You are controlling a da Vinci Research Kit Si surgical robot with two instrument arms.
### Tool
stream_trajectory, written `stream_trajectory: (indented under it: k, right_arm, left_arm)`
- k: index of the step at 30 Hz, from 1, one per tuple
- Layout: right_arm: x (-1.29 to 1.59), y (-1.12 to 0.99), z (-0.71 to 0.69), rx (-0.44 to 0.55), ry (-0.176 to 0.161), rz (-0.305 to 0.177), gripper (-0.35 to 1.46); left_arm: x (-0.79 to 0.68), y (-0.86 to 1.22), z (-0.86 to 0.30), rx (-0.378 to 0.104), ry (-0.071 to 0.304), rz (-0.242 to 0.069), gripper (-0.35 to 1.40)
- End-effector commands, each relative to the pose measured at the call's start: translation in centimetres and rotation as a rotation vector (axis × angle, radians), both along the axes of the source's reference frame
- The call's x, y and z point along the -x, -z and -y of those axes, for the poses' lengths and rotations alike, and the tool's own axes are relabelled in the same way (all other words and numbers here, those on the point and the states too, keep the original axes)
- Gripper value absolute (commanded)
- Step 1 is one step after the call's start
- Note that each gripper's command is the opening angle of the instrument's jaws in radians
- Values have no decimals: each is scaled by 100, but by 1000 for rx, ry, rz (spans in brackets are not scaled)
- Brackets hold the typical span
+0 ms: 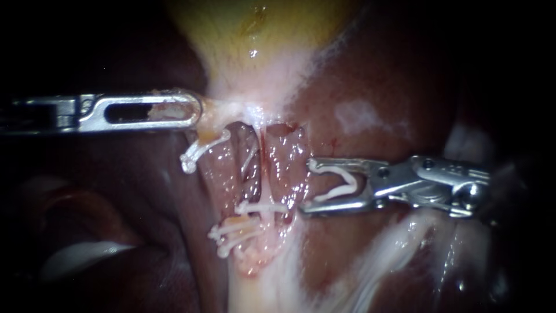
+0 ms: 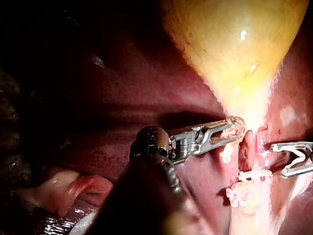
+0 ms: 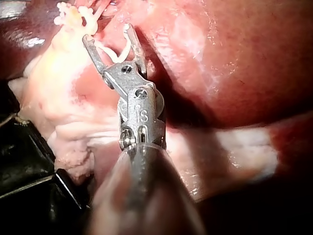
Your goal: Clipping second clip right tube
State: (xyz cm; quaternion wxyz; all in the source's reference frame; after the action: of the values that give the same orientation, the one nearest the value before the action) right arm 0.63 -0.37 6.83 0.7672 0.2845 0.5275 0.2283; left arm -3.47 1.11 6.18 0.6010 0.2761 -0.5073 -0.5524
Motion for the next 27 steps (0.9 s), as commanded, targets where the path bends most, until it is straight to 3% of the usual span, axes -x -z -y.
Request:
stream_trajectory:
  k: [1,21,27]
  right_arm:
    - [-3,-3,0,-4,-1,0,50]
    - [-54,-42,9,-80,6,-18,50]
    - [-63,-45,10,-115,4,-58,49]
  left_arm:
    - [0,0,0,0,-2,1,-35]
    - [1,1,1,0,-1,1,-35]
    - [2,1,1,0,0,0,-35]
